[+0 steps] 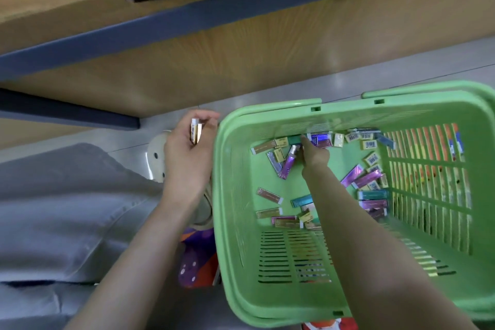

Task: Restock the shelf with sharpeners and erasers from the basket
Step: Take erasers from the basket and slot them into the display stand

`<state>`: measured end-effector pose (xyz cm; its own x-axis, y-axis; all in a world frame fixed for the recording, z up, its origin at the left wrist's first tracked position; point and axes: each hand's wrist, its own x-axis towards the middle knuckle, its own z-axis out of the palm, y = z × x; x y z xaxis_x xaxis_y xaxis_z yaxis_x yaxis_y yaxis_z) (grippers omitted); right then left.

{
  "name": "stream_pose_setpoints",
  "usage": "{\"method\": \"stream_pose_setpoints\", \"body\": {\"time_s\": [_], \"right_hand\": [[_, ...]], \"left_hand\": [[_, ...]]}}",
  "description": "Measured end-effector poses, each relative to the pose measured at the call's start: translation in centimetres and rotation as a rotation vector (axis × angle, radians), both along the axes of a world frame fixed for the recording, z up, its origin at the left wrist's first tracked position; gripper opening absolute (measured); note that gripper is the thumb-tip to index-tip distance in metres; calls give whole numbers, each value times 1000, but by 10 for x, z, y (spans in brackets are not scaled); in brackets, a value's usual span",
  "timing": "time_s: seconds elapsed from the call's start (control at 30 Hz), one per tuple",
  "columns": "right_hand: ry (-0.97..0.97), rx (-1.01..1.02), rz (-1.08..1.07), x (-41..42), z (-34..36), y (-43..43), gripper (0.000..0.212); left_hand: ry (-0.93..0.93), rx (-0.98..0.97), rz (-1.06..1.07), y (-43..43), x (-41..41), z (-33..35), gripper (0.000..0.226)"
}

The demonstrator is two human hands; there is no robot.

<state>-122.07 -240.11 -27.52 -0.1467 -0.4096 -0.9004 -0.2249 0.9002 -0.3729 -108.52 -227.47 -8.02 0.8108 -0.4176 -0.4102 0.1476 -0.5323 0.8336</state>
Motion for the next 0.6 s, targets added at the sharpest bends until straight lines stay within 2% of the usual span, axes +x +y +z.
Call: {"method": "stream_pose_setpoints", "body": {"time_s": [0.2,0.37,0.5,0.6], "right_hand": [[-53,-33,-156,11,5,-1,19],[-159,-31,-164,1,12,-3,17],[-231,-10,-224,-7,19,-12,35],[-242,-16,-252,-14,27,-15,35]], "left_hand": [[-11,-9,3,2,-1,1,24],[-6,-11,-8,2,-1,1,25],[-19,-32,3,5,-4,3,24],[-30,-50,29,8,-9,5,22]]}}
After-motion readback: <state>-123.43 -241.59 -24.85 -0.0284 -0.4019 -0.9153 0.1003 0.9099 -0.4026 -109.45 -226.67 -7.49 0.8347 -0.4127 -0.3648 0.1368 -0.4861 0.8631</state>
